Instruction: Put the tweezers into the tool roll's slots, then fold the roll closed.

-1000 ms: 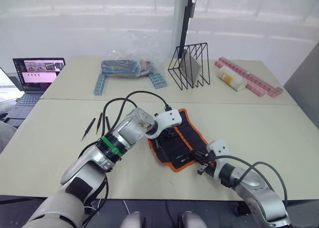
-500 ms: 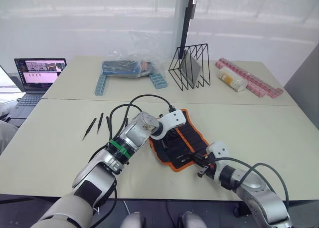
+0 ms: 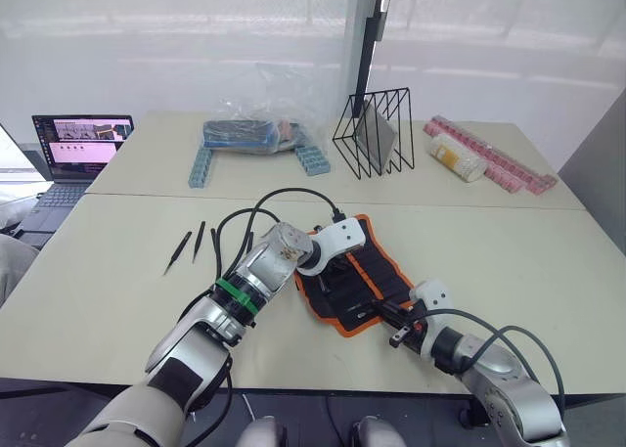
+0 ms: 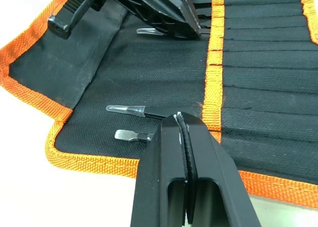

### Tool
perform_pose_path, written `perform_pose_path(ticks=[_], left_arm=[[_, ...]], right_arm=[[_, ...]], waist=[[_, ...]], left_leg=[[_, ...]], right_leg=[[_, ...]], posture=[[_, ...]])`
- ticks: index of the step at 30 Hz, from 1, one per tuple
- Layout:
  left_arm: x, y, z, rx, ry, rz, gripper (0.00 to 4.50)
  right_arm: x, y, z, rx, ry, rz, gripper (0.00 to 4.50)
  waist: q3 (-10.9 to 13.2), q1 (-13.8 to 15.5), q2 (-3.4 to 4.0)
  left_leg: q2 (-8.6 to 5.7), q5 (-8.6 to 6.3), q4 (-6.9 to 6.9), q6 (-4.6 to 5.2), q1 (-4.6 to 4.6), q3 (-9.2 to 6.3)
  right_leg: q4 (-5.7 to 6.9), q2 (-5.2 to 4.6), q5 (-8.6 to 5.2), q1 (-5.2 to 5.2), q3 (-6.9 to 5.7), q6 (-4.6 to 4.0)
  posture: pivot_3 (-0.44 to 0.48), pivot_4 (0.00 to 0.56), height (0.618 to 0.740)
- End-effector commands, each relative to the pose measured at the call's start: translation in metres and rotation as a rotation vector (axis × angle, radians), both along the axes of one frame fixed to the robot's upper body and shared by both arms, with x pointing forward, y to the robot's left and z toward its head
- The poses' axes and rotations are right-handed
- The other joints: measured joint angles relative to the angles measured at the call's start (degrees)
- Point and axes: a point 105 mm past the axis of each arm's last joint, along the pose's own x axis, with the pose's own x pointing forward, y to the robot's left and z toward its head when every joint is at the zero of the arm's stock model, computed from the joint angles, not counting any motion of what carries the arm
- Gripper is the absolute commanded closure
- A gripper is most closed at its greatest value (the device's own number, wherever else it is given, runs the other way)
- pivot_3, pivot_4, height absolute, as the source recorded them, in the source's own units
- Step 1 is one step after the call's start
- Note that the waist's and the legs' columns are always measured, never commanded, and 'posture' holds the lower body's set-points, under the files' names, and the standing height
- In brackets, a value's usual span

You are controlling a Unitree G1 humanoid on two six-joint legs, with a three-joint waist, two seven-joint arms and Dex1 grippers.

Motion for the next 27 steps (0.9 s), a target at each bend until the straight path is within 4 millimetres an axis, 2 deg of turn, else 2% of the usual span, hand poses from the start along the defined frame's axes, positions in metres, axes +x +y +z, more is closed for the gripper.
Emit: perform_pose_path(ticks=[1,6,8,9,13,17,25,27], left_arm=[[-0.005,-0.002,-0.009,0.018,0.020,-0.012,4.50],[-0.003,-0.004,-0.007,0.000,0.018,-0.001,4.50],[-0.002,-0.004,-0.006,-0.015,0.020,0.011,3.74],[-0.001,-0.004,-0.005,-0.017,0.019,0.012,3.52],[-0.001,-0.002,-0.002,-0.020,0.018,0.012,2.18],[-0.003,0.004,0.010,-0.032,0.017,0.005,0.93],[-0.009,0.027,0.048,-0.094,-0.033,0.022,0.93],[-0.012,0.044,0.064,-0.173,-0.045,0.053,0.93]], right_arm=[[0.002,-0.007,-0.001,-0.048,0.011,-0.021,4.46],[-0.002,-0.011,-0.019,-0.108,0.094,-0.015,4.46],[-0.005,-0.011,-0.024,-0.118,0.119,-0.007,4.50],[-0.006,-0.011,-0.025,-0.121,0.128,-0.007,4.50],[-0.006,-0.011,-0.028,-0.127,0.136,-0.009,4.50],[-0.005,-0.012,-0.028,-0.127,0.133,-0.013,4.50],[-0.002,-0.010,-0.026,-0.119,0.115,-0.016,4.50],[0.002,-0.007,-0.020,-0.104,0.081,-0.014,4.50]], waist=[[0.00,0.00,0.00],[0.00,0.09,0.00],[0.00,0.12,0.00],[0.00,0.14,0.00],[0.00,0.13,0.00],[0.00,-0.07,0.00],[0.00,-0.36,0.01],[0.00,-0.45,0.01]], left_leg=[[0.00,0.00,0.00,0.00,0.00,0.00],[-0.01,0.00,0.00,0.00,0.00,-0.01],[-0.01,0.00,0.01,0.00,0.01,-0.01],[-0.01,0.00,0.00,0.00,0.01,-0.01],[-0.01,0.00,0.00,0.00,0.02,-0.02],[-0.01,0.00,0.00,0.00,0.01,-0.02],[0.05,0.00,-0.04,0.00,-0.03,-0.04],[0.06,0.00,-0.02,0.00,-0.03,-0.04]], right_leg=[[0.00,0.00,0.00,0.00,0.00,0.00],[-0.01,-0.01,0.00,0.01,0.00,0.00],[-0.01,-0.01,0.00,0.03,0.00,0.00],[-0.01,-0.01,0.00,0.03,0.00,0.00],[-0.01,0.00,0.00,0.03,0.01,0.00],[-0.01,0.00,0.00,0.03,0.02,0.01],[-0.01,0.03,0.00,-0.05,0.03,0.00],[-0.01,0.01,0.00,-0.03,0.03,0.01]], posture=[[0.000,0.150,0.722],[0.000,0.150,0.722],[0.000,0.150,0.722],[0.000,0.150,0.722],[0.000,0.150,0.722],[0.000,0.150,0.722],[0.000,0.150,0.722],[0.000,0.150,0.722]])
